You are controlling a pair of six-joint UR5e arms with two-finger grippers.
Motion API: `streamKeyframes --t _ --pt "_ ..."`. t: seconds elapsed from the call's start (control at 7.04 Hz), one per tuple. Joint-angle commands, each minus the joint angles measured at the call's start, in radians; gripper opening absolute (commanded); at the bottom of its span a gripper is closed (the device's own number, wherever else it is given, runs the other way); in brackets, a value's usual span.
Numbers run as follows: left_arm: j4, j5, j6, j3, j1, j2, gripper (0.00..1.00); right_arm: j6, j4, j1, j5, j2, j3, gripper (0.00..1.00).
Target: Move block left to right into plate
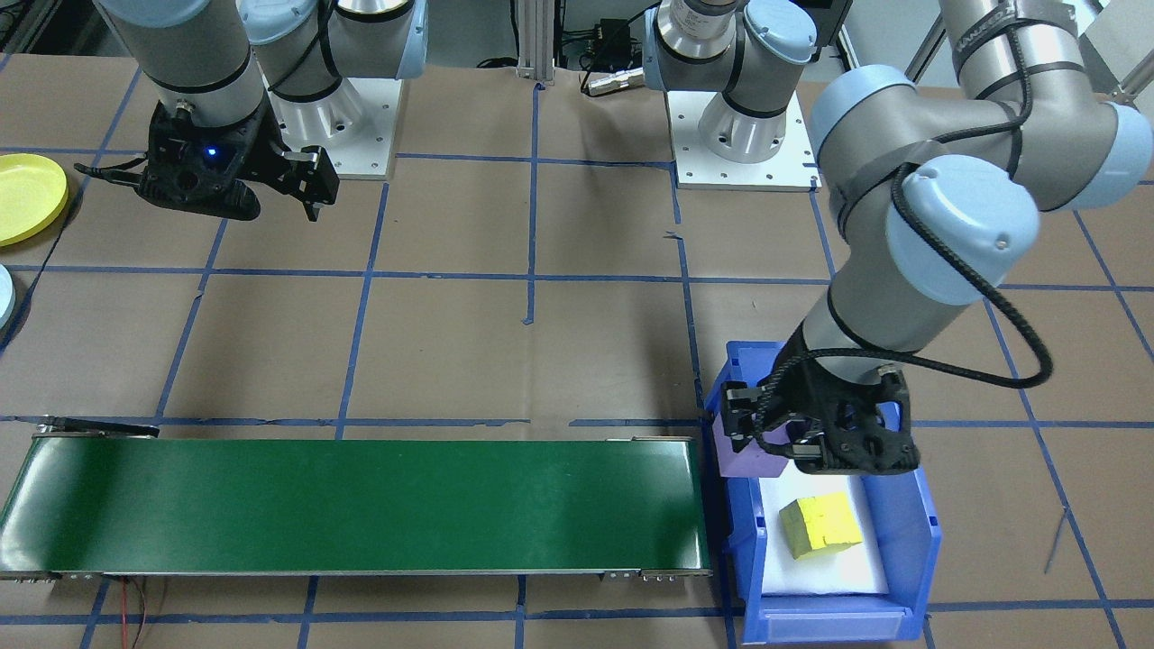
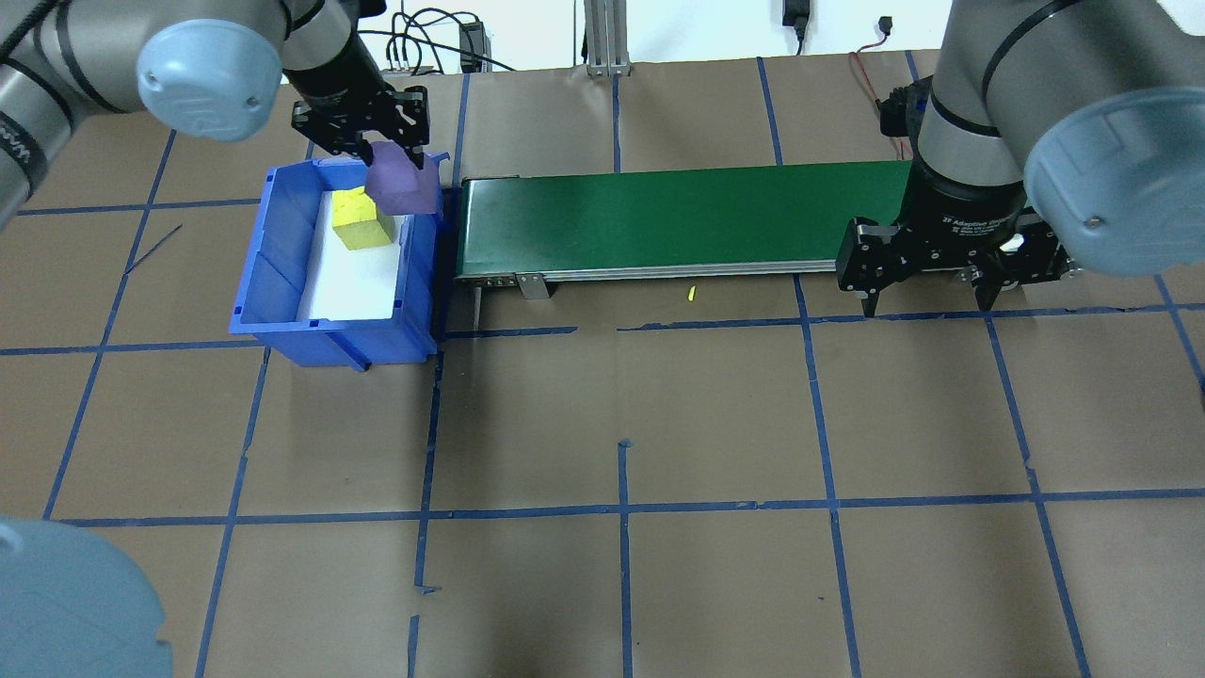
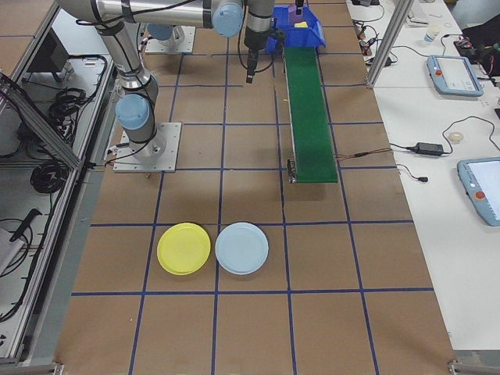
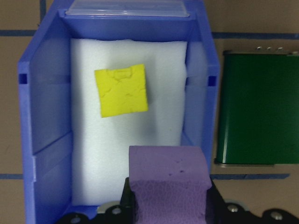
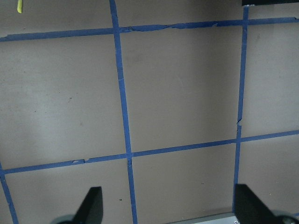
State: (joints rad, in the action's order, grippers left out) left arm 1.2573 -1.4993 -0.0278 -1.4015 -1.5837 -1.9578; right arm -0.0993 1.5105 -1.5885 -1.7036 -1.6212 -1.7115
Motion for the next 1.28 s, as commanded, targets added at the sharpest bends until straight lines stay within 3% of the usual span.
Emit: streamKeyframes --t 0.0,0.14,0.28,0.43,0.57,0.85,1.14 --pt "-0.166 0.005 -0.056 0.001 -0.080 -0.103 0.35 -0.002 0.001 0.002 0.001 0.000 -0.007 1.00" --pt "-0.202 0.011 -0.087 0.004 -0.100 -0.130 0.37 0.001 0.002 0.002 -0.001 0.000 -0.007 1.00" --pt "-0.208 0.010 -0.084 -0.007 -0.102 -0.139 0.50 0.001 0.002 0.004 -0.005 0.000 -0.004 1.00" --pt "-0.237 0.011 -0.084 -0.026 -0.104 -0.148 0.85 0.000 0.004 0.004 -0.008 0.001 -0.003 1.00" --pt "-0.237 0.010 -0.078 -0.031 -0.105 -0.142 0.94 0.000 0.008 0.004 -0.002 0.001 0.000 1.00" --pt "-0.187 -0.004 -0.083 -0.024 -0.143 -0.065 0.97 -0.002 0.037 0.013 0.016 0.009 0.019 1.00" --pt "-0.168 -0.013 -0.075 0.028 -0.052 -0.033 1.00 -0.008 0.247 0.010 0.097 0.137 0.050 1.00"
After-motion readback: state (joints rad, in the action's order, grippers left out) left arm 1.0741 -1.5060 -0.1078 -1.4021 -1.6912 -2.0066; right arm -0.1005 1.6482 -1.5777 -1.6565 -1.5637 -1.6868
